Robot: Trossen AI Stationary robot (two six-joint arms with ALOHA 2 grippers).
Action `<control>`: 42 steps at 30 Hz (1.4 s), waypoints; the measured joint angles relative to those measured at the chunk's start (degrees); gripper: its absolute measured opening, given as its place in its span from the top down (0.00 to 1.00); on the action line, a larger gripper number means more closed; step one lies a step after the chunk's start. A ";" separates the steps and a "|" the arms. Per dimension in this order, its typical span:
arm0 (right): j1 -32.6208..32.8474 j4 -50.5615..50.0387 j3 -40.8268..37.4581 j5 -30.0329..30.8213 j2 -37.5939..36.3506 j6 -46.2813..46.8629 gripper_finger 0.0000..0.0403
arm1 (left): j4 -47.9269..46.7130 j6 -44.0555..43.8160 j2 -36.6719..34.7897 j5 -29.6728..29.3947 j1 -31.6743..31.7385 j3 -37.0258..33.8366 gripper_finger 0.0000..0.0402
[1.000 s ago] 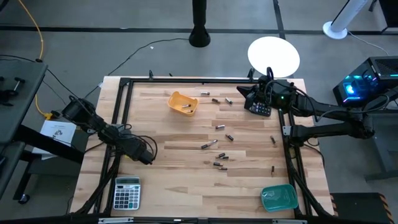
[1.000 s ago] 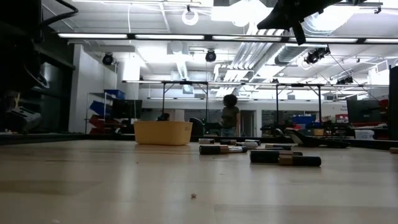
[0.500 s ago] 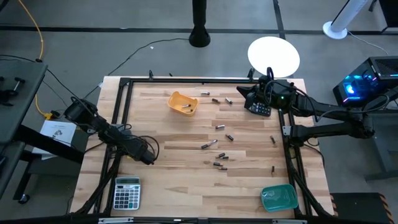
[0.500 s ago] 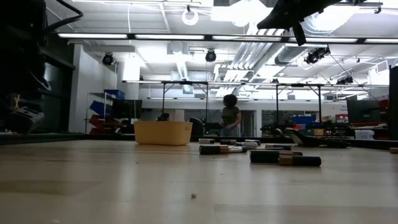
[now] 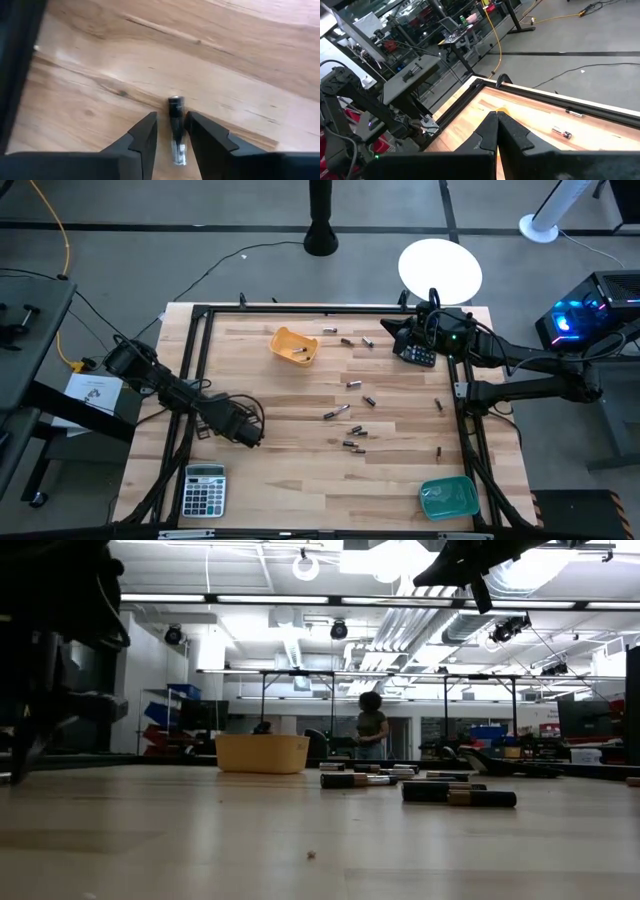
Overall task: Sort batteries
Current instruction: Put the silver battery into the yellow bin
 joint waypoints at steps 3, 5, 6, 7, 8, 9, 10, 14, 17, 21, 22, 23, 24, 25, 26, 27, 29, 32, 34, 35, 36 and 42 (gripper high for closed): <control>0.02 -0.02 0.00 0.00 0.00 0.46 1.00 | 1.48 1.89 -0.02 -1.53 0.22 0.04 0.73; 0.00 -0.08 0.00 -0.25 0.00 0.46 1.00 | 1.89 2.32 0.28 -2.50 0.23 0.09 0.73; 0.00 -0.12 0.00 -0.44 0.00 0.44 1.00 | 1.87 2.15 0.57 -2.82 0.29 0.19 0.73; 0.00 -0.23 0.00 -0.44 0.00 0.40 1.00 | 1.91 2.11 0.85 -3.00 0.45 0.24 0.73; 0.00 -0.35 0.00 -0.44 0.00 0.38 1.00 | 2.15 2.36 1.28 -3.10 0.67 0.24 0.74; 0.00 -0.42 0.00 -0.44 0.00 0.37 1.00 | 2.53 3.06 1.77 -3.35 0.84 0.27 0.75; 0.00 -0.54 0.00 -0.44 0.00 0.39 1.00 | 2.89 4.08 2.34 -3.79 0.87 0.26 0.77; 0.00 -0.97 0.00 -0.45 0.00 0.13 1.00 | 3.48 7.02 3.65 -5.39 0.87 0.77 0.93; 0.00 -1.02 0.00 -0.70 0.00 0.00 1.00 | 2.30 9.10 1.58 -7.13 1.14 1.80 0.96; -0.07 -1.03 0.00 -1.07 0.01 0.00 1.00 | -0.96 13.93 -5.99 -17.30 4.33 3.02 0.97; -0.10 -1.06 0.00 -1.09 0.02 0.00 1.00 | -0.78 15.50 -8.23 -19.43 5.54 3.04 0.98; -0.11 -1.04 0.00 -1.09 0.00 -0.02 1.00 | 1.14 17.46 -10.02 -21.85 6.85 3.06 0.98; -0.11 -0.91 0.00 -1.07 0.02 0.00 1.00 | 2.80 19.92 -12.12 -24.17 8.73 3.09 0.98; -0.11 -0.90 0.00 -1.09 0.00 0.00 1.00 | 4.20 23.14 -14.40 -27.04 10.74 3.21 0.98; -0.11 -0.88 0.00 -1.07 0.00 0.00 1.00 | 5.60 26.90 -16.39 -29.32 12.97 3.28 0.98; -0.11 -0.90 0.00 -1.07 0.00 0.00 1.00 | 7.81 31.55 -17.95 -30.48 15.45 3.28 0.98; -0.11 -0.73 0.00 -1.07 0.00 0.00 1.00 | 14.10 43.23 -19.55 -30.79 20.90 3.21 0.98; -0.11 -0.71 0.00 -1.07 0.00 0.00 1.00 | 26.52 64.21 -20.27 -27.41 31.03 3.23 0.99; -0.11 -0.15 0.00 -1.07 0.00 0.00 1.00 | 35.76 77.24 -18.77 -20.66 38.13 3.26 0.99; -0.10 0.17 0.00 -1.07 0.00 0.00 1.00 | 40.39 82.43 -17.56 -16.79 41.35 3.26 0.99; -0.11 0.26 0.00 -1.07 0.00 0.00 1.00 | 44.16 86.62 -16.21 -13.01 44.41 3.46 0.99; -0.11 0.87 0.00 -1.07 0.00 0.00 1.00 | 44.07 102.58 -4.63 2.29 55.57 12.17 0.98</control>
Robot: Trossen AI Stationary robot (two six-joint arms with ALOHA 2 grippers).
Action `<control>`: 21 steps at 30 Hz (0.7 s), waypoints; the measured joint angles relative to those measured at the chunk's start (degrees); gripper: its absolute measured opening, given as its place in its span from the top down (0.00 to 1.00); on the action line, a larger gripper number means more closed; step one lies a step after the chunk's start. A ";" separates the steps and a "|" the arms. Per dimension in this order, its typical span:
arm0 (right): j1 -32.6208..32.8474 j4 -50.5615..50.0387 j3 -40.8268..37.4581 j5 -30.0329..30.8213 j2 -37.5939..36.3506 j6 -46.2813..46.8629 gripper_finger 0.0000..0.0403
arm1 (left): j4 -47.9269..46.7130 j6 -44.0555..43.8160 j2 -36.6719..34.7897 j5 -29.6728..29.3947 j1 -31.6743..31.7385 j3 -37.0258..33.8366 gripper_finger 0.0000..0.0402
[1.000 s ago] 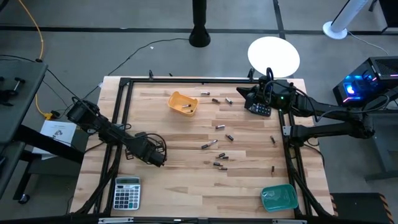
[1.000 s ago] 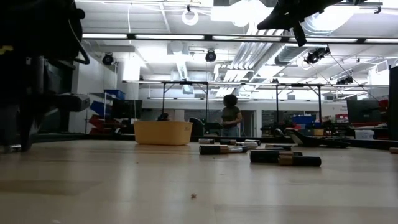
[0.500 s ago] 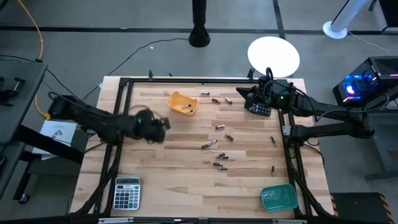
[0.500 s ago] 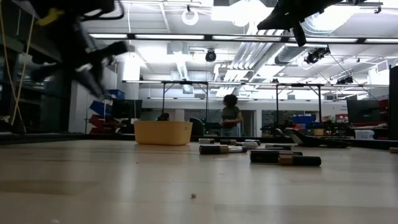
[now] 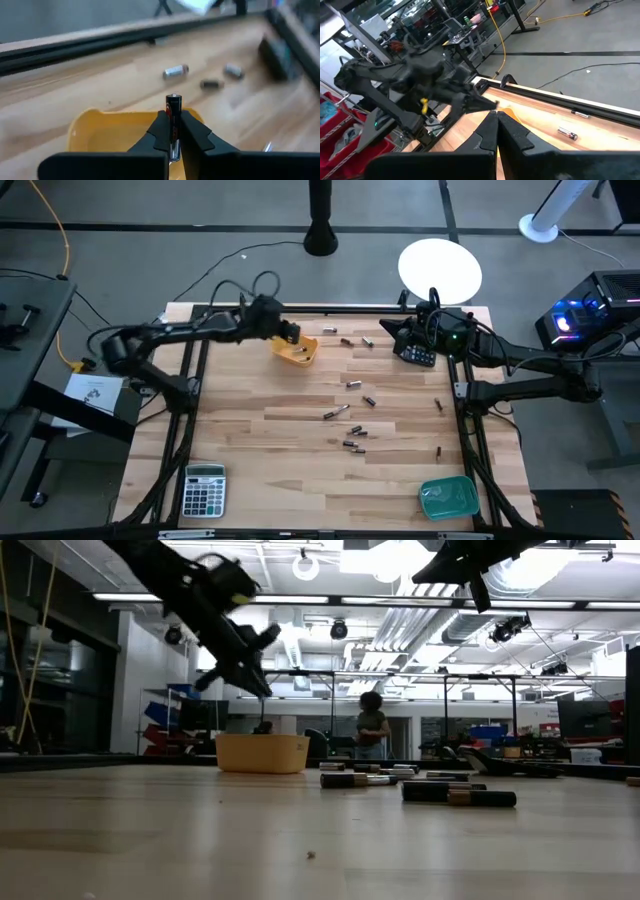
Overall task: Sort batteries
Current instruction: Put the silver battery into the yellow bin
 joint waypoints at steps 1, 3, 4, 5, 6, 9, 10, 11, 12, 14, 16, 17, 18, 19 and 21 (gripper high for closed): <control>0.01 0.00 0.00 0.00 0.00 0.00 1.00 | -1.41 2.87 1.98 1.72 0.26 1.78 0.97; 0.00 0.02 0.00 0.00 0.00 0.00 1.00 | -4.84 8.95 5.63 3.61 0.15 5.41 0.95; 0.00 0.00 0.00 0.00 0.00 0.00 1.00 | -6.52 11.64 7.24 3.85 -0.07 7.01 0.94; 0.00 0.00 0.00 0.00 0.00 0.00 1.00 | -8.01 14.11 8.76 4.16 -0.29 8.74 0.93; 0.00 0.00 0.00 0.00 0.00 0.00 1.00 | -9.31 16.19 10.03 4.22 -0.52 10.18 0.92; 0.00 0.02 0.00 0.00 0.00 0.42 1.00 | -13.80 21.18 12.90 4.21 -0.94 14.14 0.88; 0.00 0.02 0.00 0.02 0.00 0.44 1.00 | -14.88 22.77 13.55 4.11 -1.06 15.15 0.87; 0.00 0.02 0.00 0.02 0.00 0.44 1.00 | -15.58 24.03 14.00 3.88 -1.08 15.98 0.85; 0.02 0.02 0.00 0.02 0.00 0.44 1.00 | -15.75 25.18 14.26 3.57 -1.08 16.72 0.83; 0.00 0.04 0.00 0.02 0.00 0.49 1.00 | -15.60 26.66 14.48 3.36 -0.92 18.10 0.78; 0.00 0.05 0.00 0.02 0.00 1.54 1.00 | -15.63 27.83 14.48 3.71 -0.67 19.18 0.73; 0.00 0.07 0.00 0.02 0.00 2.04 1.00 | -15.76 28.44 14.46 4.17 -0.60 19.53 0.71; 0.00 0.07 0.00 0.02 0.00 2.46 1.00 | -16.53 28.83 14.47 4.46 -0.60 19.90 0.68; 0.00 0.07 0.00 0.02 0.00 3.02 1.00 | -17.75 29.26 14.48 4.55 -0.60 20.36 0.66; 0.00 0.09 0.00 0.02 0.00 3.19 1.00 | -19.19 30.88 14.51 4.65 -0.62 21.58 0.61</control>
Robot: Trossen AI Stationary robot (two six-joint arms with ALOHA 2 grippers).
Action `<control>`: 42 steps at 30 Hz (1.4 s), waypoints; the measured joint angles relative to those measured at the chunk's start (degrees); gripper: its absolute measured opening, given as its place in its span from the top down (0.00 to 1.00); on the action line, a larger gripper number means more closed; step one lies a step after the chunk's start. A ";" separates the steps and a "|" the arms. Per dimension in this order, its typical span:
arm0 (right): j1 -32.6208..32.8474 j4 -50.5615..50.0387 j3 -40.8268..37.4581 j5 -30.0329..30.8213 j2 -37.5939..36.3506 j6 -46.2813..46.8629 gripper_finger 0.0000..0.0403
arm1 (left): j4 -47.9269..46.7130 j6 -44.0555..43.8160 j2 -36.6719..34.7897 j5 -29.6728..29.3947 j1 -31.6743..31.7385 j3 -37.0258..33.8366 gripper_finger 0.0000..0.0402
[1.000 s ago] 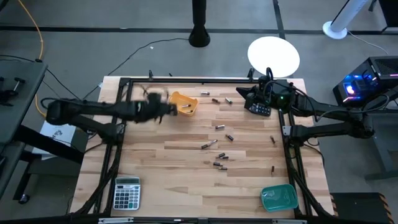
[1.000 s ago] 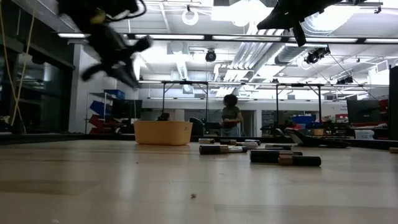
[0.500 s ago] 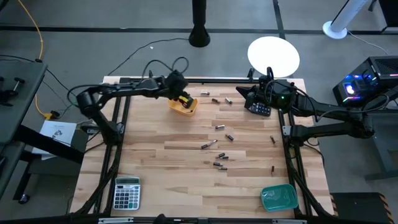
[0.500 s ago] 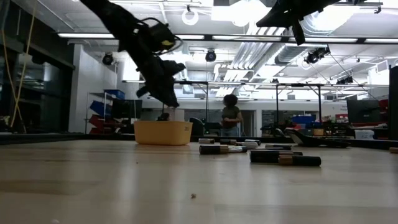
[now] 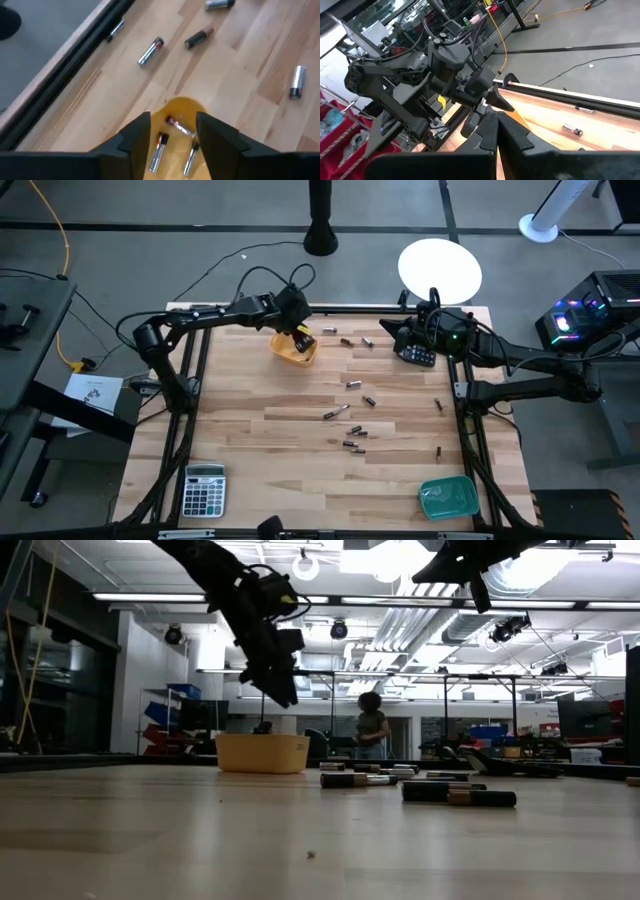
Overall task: Sort batteries
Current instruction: Put the silver battery into the yellow bin
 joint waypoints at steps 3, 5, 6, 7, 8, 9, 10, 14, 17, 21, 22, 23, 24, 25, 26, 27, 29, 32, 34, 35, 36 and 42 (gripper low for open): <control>0.00 0.33 0.00 0.06 0.00 -0.06 1.00 | 2.63 3.03 0.49 0.06 0.04 2.87 0.55; 0.02 0.72 0.00 0.89 0.00 -0.11 1.00 | 4.28 3.65 2.78 1.03 0.34 6.90 0.52; 0.01 0.85 0.00 1.33 0.00 -0.12 1.00 | 3.93 3.66 4.83 2.22 0.59 9.54 0.52; 0.00 1.09 0.00 1.47 0.00 -0.11 1.00 | 2.50 3.66 7.33 3.54 0.84 12.73 0.51; 0.00 1.46 0.00 1.52 0.00 -0.06 1.00 | 0.30 3.67 10.29 4.67 1.11 16.50 0.51; -0.03 1.77 0.00 1.50 0.00 -0.01 1.00 | -3.18 4.16 13.73 5.12 1.22 20.84 0.51; -0.05 2.25 0.00 1.36 0.00 0.01 1.00 | -7.15 5.24 16.96 5.18 1.22 25.04 0.51; -0.04 3.26 0.00 0.11 0.00 0.39 1.00 | -24.58 9.04 30.68 4.06 1.05 44.98 0.51; -0.04 3.22 0.00 0.03 0.00 0.58 1.00 | -34.12 9.67 39.46 0.69 0.95 58.41 0.51; -0.04 3.16 0.00 0.00 -0.02 1.33 1.00 | -32.46 8.78 41.46 -0.13 1.25 55.43 0.51; -0.04 3.11 0.00 0.00 0.00 1.31 1.00 | -32.54 8.15 41.56 -0.22 1.28 54.52 0.51; -0.04 3.13 0.00 0.00 -0.02 1.31 1.00 | -32.56 7.55 41.59 -0.30 1.47 53.85 0.51; -0.04 3.07 0.00 0.00 -0.02 1.33 1.00 | -32.63 7.48 41.58 -1.01 1.57 52.84 0.51; -0.04 2.92 0.00 0.00 0.00 1.31 1.00 | -32.30 7.66 41.56 -2.41 1.60 51.55 0.51; -0.04 2.92 0.00 0.00 0.00 1.32 1.00 | -31.18 8.01 41.61 -4.04 1.60 50.50 0.51; -0.04 2.92 0.00 0.00 0.01 1.32 1.00 | -30.05 8.17 41.86 -5.28 1.61 50.10 0.51; -0.04 2.93 0.00 0.00 0.02 1.33 1.00 | -28.46 9.20 42.03 -5.74 1.90 50.00 0.51; -0.04 2.93 0.00 0.00 0.02 1.35 1.00 | -24.87 12.39 41.46 -2.26 1.92 50.25 0.51; -0.04 2.91 0.00 0.00 0.02 1.78 1.00 | -24.69 14.81 41.47 -1.03 1.90 50.23 0.51; -0.04 2.93 0.00 0.00 0.02 1.88 1.00 | -24.66 15.68 41.63 -0.48 1.91 50.18 0.51; -0.04 2.91 0.00 0.00 0.03 1.93 1.00 | -24.64 16.12 41.75 0.04 2.03 50.12 0.51; -0.04 2.91 0.00 -0.01 0.04 3.26 1.00 | -26.49 15.04 42.32 5.84 3.59 50.14 0.52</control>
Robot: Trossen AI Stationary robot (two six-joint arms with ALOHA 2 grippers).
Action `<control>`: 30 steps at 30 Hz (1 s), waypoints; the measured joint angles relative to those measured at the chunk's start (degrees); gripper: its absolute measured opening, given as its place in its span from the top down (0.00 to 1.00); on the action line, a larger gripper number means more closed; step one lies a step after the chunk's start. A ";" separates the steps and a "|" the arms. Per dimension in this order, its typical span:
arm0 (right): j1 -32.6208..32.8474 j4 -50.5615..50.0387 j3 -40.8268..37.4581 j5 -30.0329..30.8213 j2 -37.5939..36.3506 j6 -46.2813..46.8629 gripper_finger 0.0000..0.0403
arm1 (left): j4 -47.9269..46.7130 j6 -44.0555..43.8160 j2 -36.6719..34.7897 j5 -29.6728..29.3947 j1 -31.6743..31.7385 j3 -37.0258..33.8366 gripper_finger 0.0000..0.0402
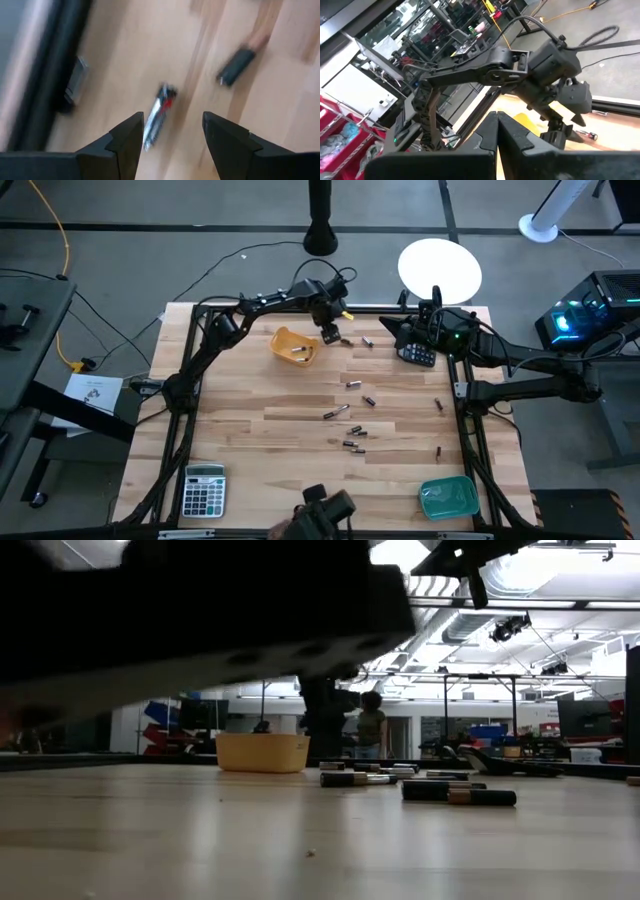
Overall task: Sort batteries
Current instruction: Put the silver battery into the yellow bin
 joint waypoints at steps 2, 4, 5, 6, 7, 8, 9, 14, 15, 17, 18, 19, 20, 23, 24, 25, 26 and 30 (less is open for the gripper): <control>0.00 0.00 0.00 0.01 0.00 0.11 1.00 | -1.44 -0.28 0.63 2.76 0.71 -0.01 0.53; 0.00 0.00 0.00 0.01 0.00 0.20 1.00 | -3.15 -0.05 0.83 6.16 1.64 -0.02 0.55; 0.00 0.02 0.00 0.01 0.00 0.22 1.00 | -3.72 0.35 0.94 7.53 2.01 -0.05 0.56; 0.00 0.02 0.00 0.01 0.00 0.52 1.00 | -3.25 0.77 1.22 8.59 2.31 -0.03 0.58; 0.00 0.02 0.00 0.01 0.00 0.86 1.00 | -2.88 1.15 1.37 9.88 2.70 -0.01 0.59; 0.00 0.00 0.00 0.01 0.00 1.34 1.00 | -3.11 1.38 1.46 11.46 3.03 -0.01 0.61; 0.00 0.02 0.00 0.00 0.00 1.63 1.00 | -3.38 1.50 1.50 12.44 3.31 -0.03 0.62; 0.11 0.01 0.00 0.00 0.00 1.63 1.00 | -2.54 -0.63 1.68 9.97 3.31 -0.03 0.68; 0.11 0.01 0.00 0.00 0.00 1.64 1.00 | -2.56 -0.90 1.68 9.55 3.26 -0.03 0.69; 0.11 0.00 0.00 -0.01 0.00 1.56 1.00 | -2.68 -2.01 1.68 8.63 2.93 -0.03 0.71; 0.11 0.00 0.00 -0.01 0.00 1.54 1.00 | -2.83 -2.77 1.68 8.00 2.75 -0.03 0.72; 0.11 0.00 0.00 -0.01 0.00 1.51 1.00 | -3.23 -3.75 1.68 7.22 2.59 0.13 0.73; 0.10 0.00 0.00 0.00 0.00 1.48 1.00 | -3.86 -4.08 1.70 6.60 2.44 0.48 0.74; 0.11 0.00 0.00 0.01 0.00 0.51 1.00 | -3.62 -4.97 1.68 5.58 1.94 1.02 0.76; 0.09 0.00 0.00 0.01 0.00 0.45 1.00 | -3.53 -5.01 1.68 5.30 1.91 1.04 0.77; 0.11 0.00 0.00 0.01 0.00 0.46 1.00 | -3.73 -5.02 1.68 5.17 1.86 1.03 0.77; 0.11 0.00 0.00 0.01 0.00 0.44 1.00 | -3.80 -5.02 1.68 5.18 1.86 1.00 0.77; 0.10 -0.02 0.00 0.01 0.00 0.42 1.00 | -3.59 -4.03 1.68 5.17 1.88 0.99 0.77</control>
